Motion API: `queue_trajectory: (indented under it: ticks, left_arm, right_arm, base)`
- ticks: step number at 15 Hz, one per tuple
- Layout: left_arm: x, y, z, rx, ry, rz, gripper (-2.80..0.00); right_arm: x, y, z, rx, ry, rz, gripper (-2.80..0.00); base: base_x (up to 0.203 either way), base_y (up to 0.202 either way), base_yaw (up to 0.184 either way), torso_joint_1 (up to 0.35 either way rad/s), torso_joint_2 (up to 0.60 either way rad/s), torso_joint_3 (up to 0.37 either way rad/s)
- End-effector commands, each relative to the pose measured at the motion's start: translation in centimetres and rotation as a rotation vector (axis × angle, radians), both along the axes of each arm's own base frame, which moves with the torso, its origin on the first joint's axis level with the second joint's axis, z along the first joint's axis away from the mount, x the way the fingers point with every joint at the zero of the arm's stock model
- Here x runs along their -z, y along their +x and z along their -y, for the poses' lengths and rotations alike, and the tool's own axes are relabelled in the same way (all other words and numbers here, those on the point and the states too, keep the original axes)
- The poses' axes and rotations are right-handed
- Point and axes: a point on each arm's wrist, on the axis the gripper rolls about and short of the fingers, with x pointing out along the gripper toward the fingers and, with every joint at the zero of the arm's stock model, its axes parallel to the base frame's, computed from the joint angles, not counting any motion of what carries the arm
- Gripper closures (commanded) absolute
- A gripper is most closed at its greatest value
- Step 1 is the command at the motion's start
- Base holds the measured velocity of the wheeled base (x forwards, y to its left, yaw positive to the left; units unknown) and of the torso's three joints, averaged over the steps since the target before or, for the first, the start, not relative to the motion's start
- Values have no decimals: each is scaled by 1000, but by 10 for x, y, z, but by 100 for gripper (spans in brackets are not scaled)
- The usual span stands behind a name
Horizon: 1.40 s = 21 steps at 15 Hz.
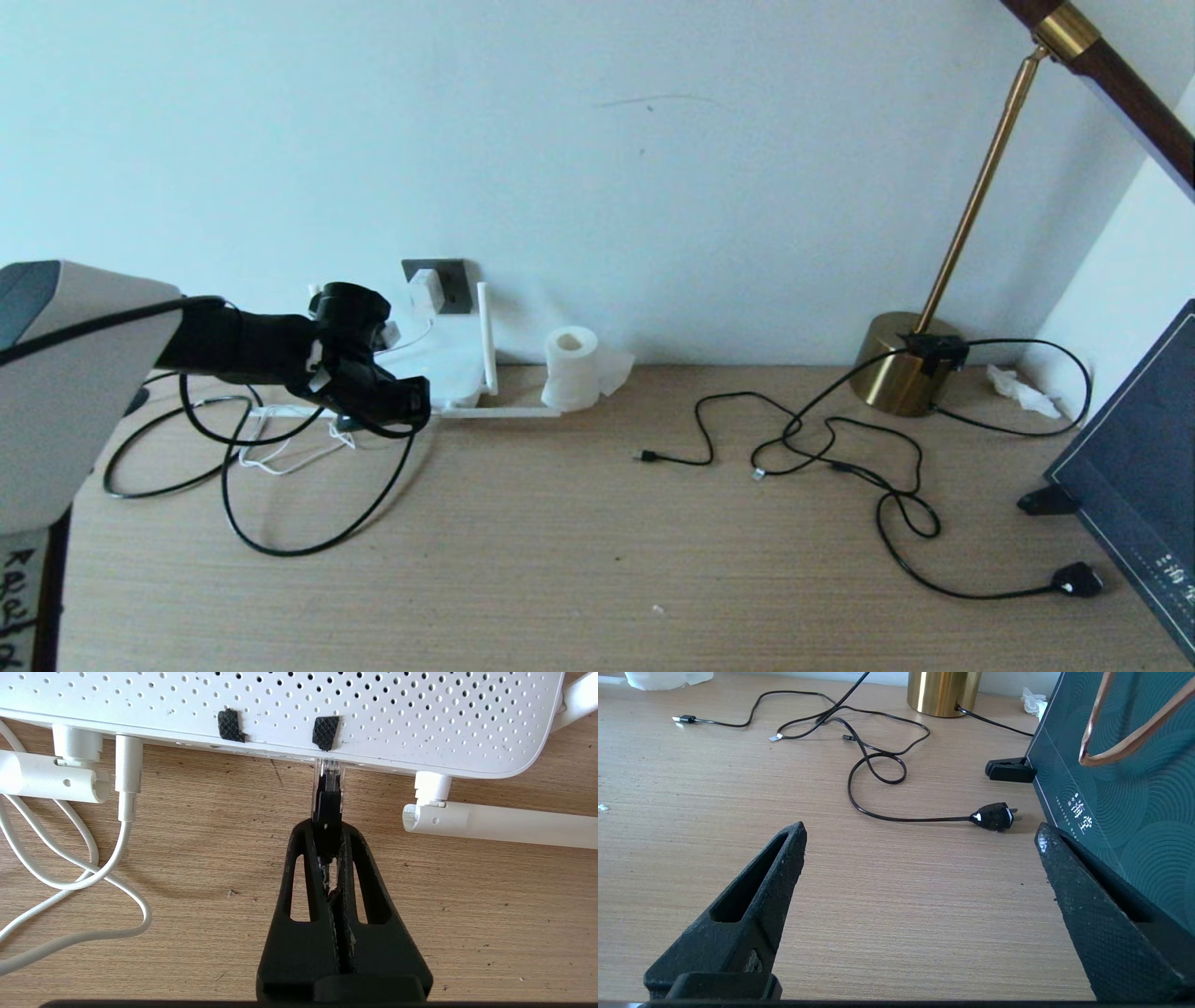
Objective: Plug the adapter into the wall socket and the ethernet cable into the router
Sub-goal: Plug cable into router interface
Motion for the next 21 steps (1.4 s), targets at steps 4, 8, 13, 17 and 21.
queue_trajectory:
  ticks: [4,8,13,17,21]
  left_arm:
    - [0,2,1,1,-1,4,0]
    - [-1,2,1,1,-1,1,0]
    - [-3,1,1,1,-1,4,0]
    - [-7,-2,2,2,1,-10,0]
    - [-13,-5,1,4,5,-8,0]
  right_arm:
    - [0,0,0,-1,0,-1,-280]
    - [0,0,0,-1,0,-2,-280]
    - [0,0,0,-1,0,-2,-280]
    - [0,0,0,-1,0,-1,-280]
    - [0,0,0,-1,0,-1,-280]
  base:
    - [0,0,0,0,0,0]
    - [0,0,0,0,0,0]
    - [0,0,0,0,0,0]
    - [0,0,0,0,0,0]
    - [0,0,0,0,0,0]
